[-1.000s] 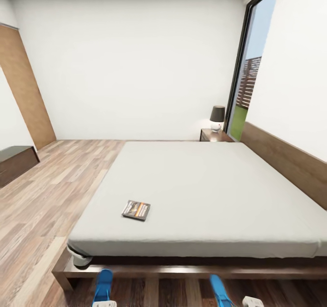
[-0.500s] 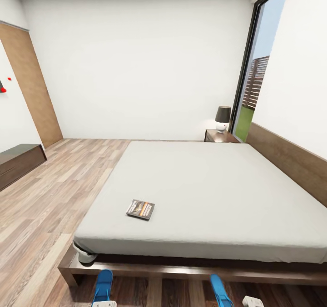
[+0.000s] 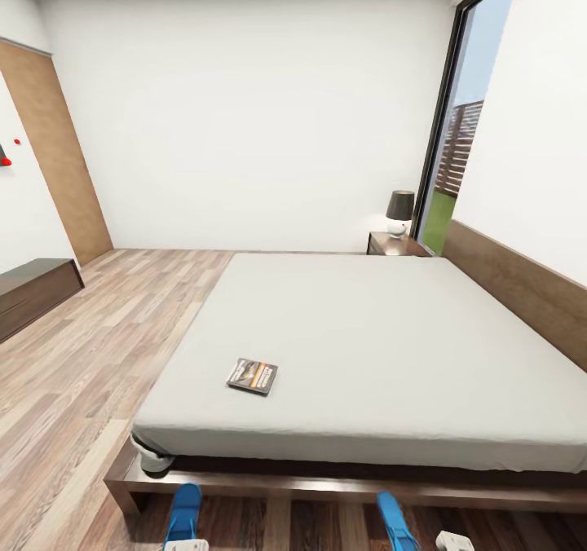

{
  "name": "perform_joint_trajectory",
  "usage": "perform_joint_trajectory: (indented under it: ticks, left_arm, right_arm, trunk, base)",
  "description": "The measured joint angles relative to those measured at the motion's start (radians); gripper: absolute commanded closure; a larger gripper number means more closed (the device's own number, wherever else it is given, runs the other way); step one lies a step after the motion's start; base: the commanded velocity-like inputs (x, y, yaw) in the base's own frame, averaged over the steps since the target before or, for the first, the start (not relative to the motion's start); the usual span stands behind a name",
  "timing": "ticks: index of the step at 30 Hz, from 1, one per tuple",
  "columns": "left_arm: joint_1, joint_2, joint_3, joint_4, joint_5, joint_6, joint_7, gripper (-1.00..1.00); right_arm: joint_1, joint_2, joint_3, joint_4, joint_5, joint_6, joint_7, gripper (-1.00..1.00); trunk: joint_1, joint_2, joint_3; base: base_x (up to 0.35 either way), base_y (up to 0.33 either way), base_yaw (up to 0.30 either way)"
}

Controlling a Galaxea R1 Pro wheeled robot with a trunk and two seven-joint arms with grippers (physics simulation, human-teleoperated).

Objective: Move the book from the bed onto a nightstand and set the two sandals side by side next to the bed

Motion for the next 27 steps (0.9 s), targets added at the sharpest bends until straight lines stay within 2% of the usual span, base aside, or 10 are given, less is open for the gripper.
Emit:
perform_joint_trajectory:
  ticks: [4,6,8,10,13,15,16,19,23,27]
  left_arm:
    - [0.000,0.007,0.002,-0.001,0.000,0.015,0.003,1.00]
    - [-0.005,0.008,0.003,-0.007,-0.001,0.087,0.004,1.00]
    - [-0.012,0.008,0.002,-0.047,-0.002,0.210,0.003,1.00]
    - [-0.015,0.012,0.002,-0.112,-0.003,0.308,0.002,1.00]
    - [-0.017,0.019,0.001,-0.204,-0.006,0.417,0.002,1.00]
    - [-0.017,0.027,0.001,-0.228,-0.008,0.440,0.001,1.00]
    - [-0.017,0.042,0.002,-0.237,-0.011,0.446,0.000,1.00]
    - [-0.017,0.064,0.000,-0.243,-0.007,0.450,-0.002,1.00]
    - [-0.017,0.067,-0.001,-0.245,-0.007,0.443,-0.003,1.00]
    - [-0.017,0.067,-0.002,-0.244,-0.006,0.425,-0.003,1.00]
  right_arm:
    - [0.000,-0.001,-0.002,0.000,0.000,0.000,0.000,1.00]
    - [0.000,-0.003,-0.003,0.000,-0.001,0.000,0.001,1.00]
    - [0.000,-0.007,-0.005,0.000,-0.010,0.001,0.005,1.00]
    - [0.000,-0.008,-0.007,0.000,-0.044,0.001,0.007,1.00]
    - [0.000,-0.010,-0.009,0.001,-0.142,0.002,0.009,1.00]
    - [0.000,-0.014,-0.007,0.002,-0.182,0.002,0.010,1.00]
    - [0.000,-0.030,-0.009,0.002,-0.197,0.002,0.019,1.00]
    - [0.000,-0.091,-0.008,0.002,-0.211,0.002,0.162,1.00]
    - [0.000,-0.120,-0.004,0.005,-0.212,0.006,0.455,1.00]
    - [0.001,-0.139,-0.002,0.024,-0.212,0.007,0.570,1.00]
  trunk:
    - [0.000,0.000,0.000]
    - [0.000,0.000,0.000]
    - [0.000,0.000,0.000]
    - [0.000,0.000,0.000]
    - [0.000,0.000,0.000]
    - [0.000,0.000,0.000]
    - [0.000,0.000,0.000]
    - [0.000,0.000,0.000]
    - [0.000,0.000,0.000]
    - [0.000,0.000,0.000]
  base:
    - [0.000,0.000,0.000]
    - [0.000,0.000,0.000]
    - [0.000,0.000,0.000]
    - [0.000,0.000,0.000]
    - [0.000,0.000,0.000]
    - [0.000,0.000,0.000]
    - [0.000,0.000,0.000]
    - [0.000,0.000,0.000]
    - [0.000,0.000,0.000]
    - [0.000,0.000,0.000]
